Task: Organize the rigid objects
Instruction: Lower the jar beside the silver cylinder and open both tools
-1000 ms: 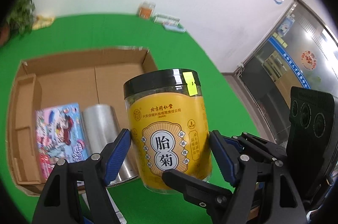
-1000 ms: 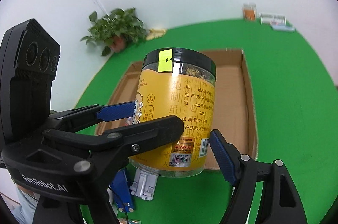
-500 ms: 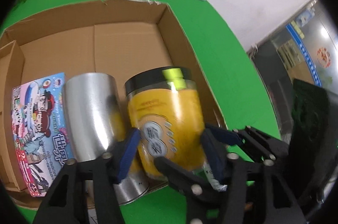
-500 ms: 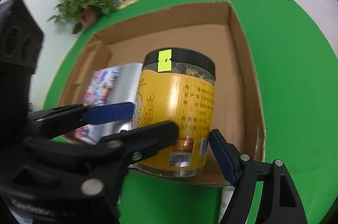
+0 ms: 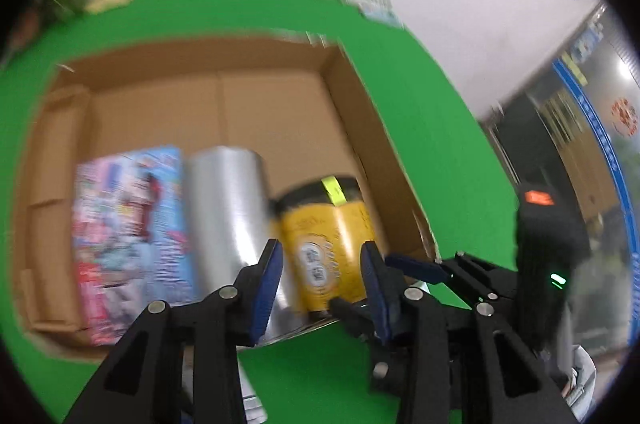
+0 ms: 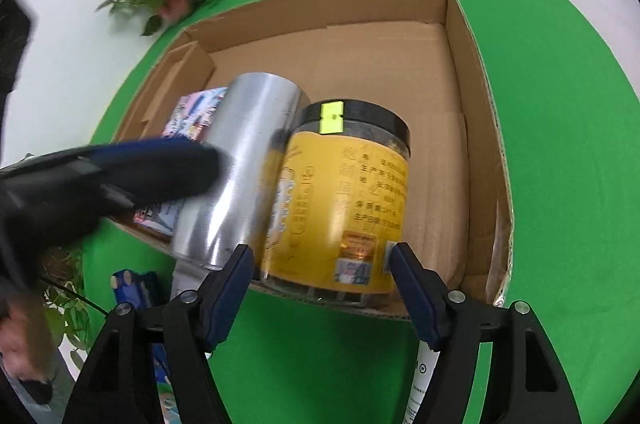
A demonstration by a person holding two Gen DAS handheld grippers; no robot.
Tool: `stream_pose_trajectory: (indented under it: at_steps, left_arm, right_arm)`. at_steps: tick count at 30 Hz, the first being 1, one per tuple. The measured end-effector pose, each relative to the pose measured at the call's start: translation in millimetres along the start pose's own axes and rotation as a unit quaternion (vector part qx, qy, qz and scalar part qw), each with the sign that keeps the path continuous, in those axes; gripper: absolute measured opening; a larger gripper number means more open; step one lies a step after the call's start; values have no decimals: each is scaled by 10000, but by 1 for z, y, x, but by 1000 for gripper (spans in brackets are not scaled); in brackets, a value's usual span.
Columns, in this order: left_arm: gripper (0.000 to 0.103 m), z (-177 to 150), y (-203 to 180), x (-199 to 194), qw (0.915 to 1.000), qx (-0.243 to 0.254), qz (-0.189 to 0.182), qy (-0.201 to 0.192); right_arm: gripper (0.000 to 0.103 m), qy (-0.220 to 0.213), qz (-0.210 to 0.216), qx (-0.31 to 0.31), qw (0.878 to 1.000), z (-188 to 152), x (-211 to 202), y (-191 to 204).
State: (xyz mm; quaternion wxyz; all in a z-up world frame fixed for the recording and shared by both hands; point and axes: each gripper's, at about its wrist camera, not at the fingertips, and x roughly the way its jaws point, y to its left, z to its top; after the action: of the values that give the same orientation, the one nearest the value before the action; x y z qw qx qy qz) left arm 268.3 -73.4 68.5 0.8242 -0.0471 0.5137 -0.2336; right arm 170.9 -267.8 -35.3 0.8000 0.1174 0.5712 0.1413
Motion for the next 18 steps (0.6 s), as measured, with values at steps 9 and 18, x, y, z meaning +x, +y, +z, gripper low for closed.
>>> stream_pose_trajectory:
  at_steps: [9,18]
  left_arm:
    - [80,-49,-3,-141,9562,-15,1941,-2192]
    - [90,-149,-25,-160,9264,-225,2179,-3062]
  right_arm:
    - [102,-1867,-119,-189,9822,-77,-93,58]
    - [81,-2310,-465,55,9718,-179,-119,66]
